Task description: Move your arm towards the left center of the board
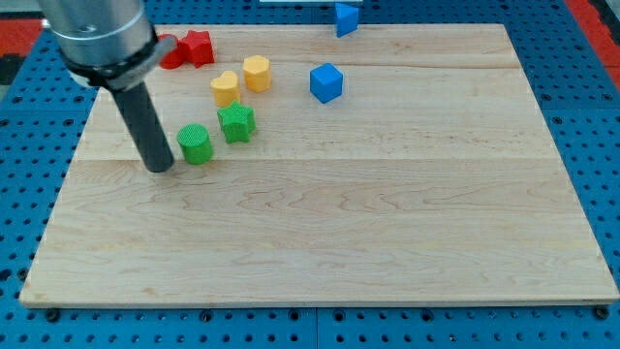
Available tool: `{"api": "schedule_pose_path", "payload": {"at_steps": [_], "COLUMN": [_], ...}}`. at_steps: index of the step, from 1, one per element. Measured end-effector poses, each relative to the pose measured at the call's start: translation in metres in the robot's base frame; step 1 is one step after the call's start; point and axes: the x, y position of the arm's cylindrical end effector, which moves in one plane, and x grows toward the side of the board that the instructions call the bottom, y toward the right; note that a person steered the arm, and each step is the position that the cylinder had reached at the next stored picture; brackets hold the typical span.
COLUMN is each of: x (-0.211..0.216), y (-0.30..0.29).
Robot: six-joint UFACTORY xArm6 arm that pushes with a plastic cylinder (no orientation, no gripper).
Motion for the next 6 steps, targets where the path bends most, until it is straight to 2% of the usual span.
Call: {"api": "schedule_pose_path", "payload": {"at_steps": [3,6], "x": [-0.006,-0.009], "y": [-0.075,-0.09]}}
